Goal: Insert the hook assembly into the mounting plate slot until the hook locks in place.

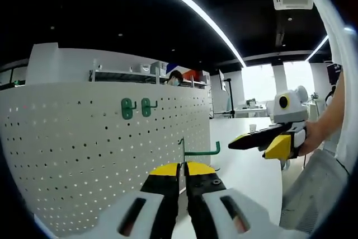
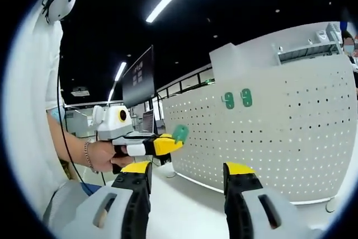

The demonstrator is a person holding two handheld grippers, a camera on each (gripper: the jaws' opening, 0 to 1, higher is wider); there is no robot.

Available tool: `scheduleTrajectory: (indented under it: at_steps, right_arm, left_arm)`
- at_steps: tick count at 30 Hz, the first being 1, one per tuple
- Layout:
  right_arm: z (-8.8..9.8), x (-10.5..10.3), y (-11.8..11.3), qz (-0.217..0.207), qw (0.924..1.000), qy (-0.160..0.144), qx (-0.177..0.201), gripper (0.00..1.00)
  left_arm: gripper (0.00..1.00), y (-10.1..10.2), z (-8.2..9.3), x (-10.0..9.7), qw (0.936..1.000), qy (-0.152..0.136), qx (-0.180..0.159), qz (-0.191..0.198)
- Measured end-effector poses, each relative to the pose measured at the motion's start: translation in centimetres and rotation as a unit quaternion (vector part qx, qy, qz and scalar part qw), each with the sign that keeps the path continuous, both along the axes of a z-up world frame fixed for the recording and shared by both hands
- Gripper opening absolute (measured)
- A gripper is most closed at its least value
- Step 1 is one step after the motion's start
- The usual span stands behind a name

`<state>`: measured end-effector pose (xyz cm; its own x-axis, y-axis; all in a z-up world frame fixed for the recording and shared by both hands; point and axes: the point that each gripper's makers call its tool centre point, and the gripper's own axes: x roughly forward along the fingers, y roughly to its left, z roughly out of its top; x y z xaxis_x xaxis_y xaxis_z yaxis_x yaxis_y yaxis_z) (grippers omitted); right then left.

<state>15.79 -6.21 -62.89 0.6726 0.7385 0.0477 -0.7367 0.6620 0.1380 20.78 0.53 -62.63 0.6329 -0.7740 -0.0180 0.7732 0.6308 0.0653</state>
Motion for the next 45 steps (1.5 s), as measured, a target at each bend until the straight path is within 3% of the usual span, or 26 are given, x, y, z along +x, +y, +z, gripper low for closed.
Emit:
scheduleTrajectory:
  at_steps: [30, 45]
  right_arm:
    - [2.0, 2.1, 3.8, 0.027, 0.9989, -0.006, 0.037, 0.44]
    - [2.7, 2.7, 4.9, 0.035, 0.9978, 0.002, 0.056, 0.36]
  left_arm:
    - [0.03, 0.3, 0.0, -0.1, 0.9998, 0.001, -0.004, 0.017]
    - [0.03, 0.5, 0.1, -0.2, 0.9997, 0.001, -0.008, 0.024]
